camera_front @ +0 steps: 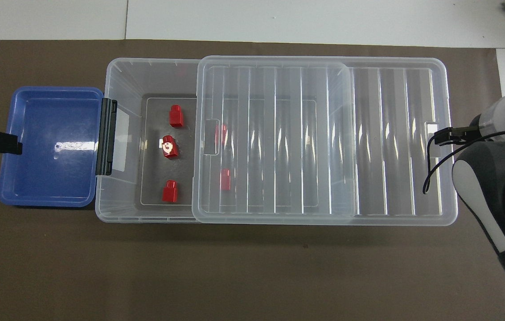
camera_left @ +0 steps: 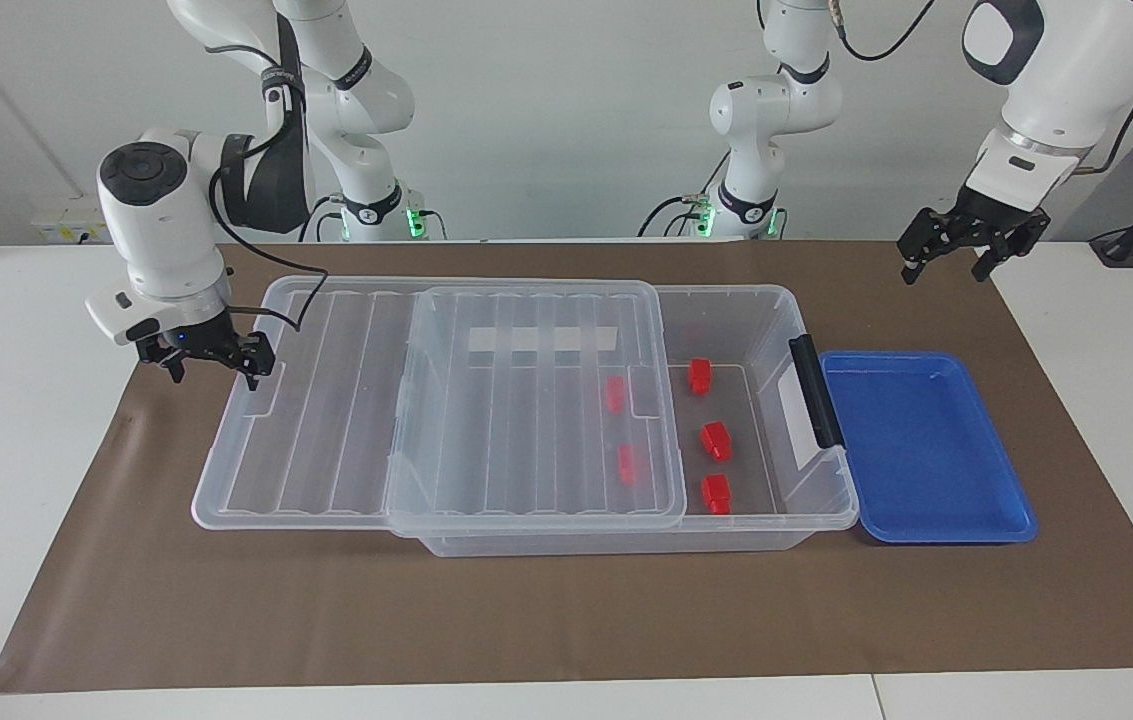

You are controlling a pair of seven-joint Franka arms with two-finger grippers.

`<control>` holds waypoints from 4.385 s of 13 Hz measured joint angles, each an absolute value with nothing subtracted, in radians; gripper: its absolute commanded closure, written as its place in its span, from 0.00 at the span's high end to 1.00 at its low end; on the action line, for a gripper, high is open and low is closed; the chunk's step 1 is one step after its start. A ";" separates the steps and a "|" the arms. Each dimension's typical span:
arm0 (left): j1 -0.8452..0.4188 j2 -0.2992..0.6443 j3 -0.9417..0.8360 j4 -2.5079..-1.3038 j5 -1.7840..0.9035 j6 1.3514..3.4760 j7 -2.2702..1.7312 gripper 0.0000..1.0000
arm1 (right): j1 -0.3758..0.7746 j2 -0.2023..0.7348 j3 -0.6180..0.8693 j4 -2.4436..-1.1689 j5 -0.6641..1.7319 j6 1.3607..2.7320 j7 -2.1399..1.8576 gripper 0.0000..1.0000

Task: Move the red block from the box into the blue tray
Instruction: 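Push the clear lid with the right gripper away from the blue tray, then withdraw the right gripper while the left gripper reaches toward the box, then lower the left gripper into the box and grasp a red block, then lift the red block with the left gripper and carry it over the tray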

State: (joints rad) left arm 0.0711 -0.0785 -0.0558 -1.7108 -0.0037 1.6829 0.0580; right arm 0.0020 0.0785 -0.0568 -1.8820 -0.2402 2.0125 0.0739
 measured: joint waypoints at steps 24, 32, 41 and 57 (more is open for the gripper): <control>-0.276 0.069 -0.080 -1.931 0.039 2.211 -0.624 1.00 | 0.038 -0.100 -0.043 -1.677 -0.039 1.580 0.067 1.00; -0.292 0.168 -0.079 -1.948 0.059 2.318 -0.624 1.00 | 0.038 -0.099 -0.042 -1.677 -0.038 1.580 0.063 1.00; -0.324 0.324 -0.079 -1.954 0.098 2.444 -0.626 1.00 | 0.038 -0.099 -0.042 -1.677 -0.007 1.593 -0.006 1.00; -0.324 0.329 -0.078 -2.001 0.156 2.450 -0.680 0.00 | 0.031 -0.054 -0.043 -1.613 -0.007 1.549 0.014 1.00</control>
State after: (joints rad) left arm -0.3239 0.3292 -0.0780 -2.0005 0.1564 2.4498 -0.6804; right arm 0.0310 -0.0536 -0.0429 -1.6133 -0.0072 1.5493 0.0143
